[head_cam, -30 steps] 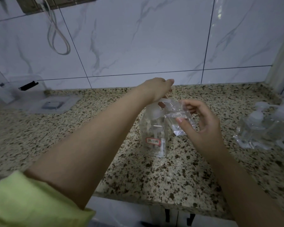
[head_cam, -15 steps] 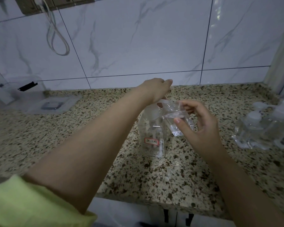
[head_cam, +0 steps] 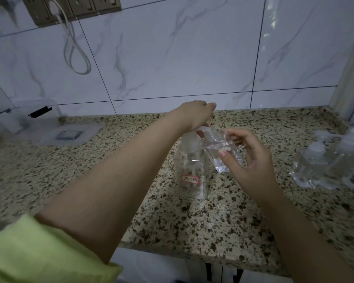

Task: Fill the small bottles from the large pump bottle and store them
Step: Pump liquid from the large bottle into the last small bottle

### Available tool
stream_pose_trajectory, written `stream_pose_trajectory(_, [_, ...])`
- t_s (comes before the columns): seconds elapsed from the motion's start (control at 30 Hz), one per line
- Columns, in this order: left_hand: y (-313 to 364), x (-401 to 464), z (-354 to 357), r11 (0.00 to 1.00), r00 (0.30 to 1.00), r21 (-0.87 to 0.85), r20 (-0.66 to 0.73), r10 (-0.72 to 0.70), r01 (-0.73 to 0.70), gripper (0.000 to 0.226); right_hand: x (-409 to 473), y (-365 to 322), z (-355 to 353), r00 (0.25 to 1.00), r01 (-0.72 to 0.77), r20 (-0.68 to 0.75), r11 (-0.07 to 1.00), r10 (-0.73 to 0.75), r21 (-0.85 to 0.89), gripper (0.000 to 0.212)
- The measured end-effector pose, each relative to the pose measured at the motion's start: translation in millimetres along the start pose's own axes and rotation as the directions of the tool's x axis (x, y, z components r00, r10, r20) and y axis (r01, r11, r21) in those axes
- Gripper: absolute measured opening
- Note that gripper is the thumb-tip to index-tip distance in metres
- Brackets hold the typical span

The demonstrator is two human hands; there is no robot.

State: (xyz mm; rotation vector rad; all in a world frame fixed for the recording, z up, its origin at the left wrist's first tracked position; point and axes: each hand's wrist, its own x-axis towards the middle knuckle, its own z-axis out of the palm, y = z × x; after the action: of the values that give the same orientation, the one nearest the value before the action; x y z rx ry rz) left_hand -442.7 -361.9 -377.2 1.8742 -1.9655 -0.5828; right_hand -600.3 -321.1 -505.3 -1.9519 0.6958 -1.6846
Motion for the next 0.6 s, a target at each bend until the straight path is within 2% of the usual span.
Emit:
stream_pose_trajectory(0.13, [0.1,2.3,2.9,0.998,0.999,0.063,0.027,-0.017,0.015,0.052,0.3,-0.2,-1.2,1.000,0.003,-0.004,1.000,-0.003,-0.014,0.039])
stream_pose_trajectory(0.27, [-3.8,3.0,2.6,1.000,1.000,-0.007,0.016,-0.020,0.020,0.051,1.1,0.0,-0.8,1.000,0.005,-0.006,1.000,-0.005,-0.005,0.039])
stream_pose_trajectory(0.4, [-0.4,1.7,3.1,0.998,0.998,0.056,0.051,-0.021,0.018,0.054,1.0,1.9,-0.6,1.000,0.015,0.010,1.000,-0.015,-0.010,0.039])
stream_pose_trajectory(0.5, [-0.8,-0.3,0.8,1.000,0.998,0.006,0.056,-0.010,0.010,0.059,0.4,2.2,-0.4,1.000,0.000,0.000,1.000,0.000,-0.003,0.039])
stream_pose_trajectory(0.6, [0.9,-0.6,-0.3,0.999,0.996,0.038,0.086,-0.025,0.021,0.065,0.3,2.3,-0.4,1.000,0.007,0.010,1.000,-0.007,-0.008,0.038])
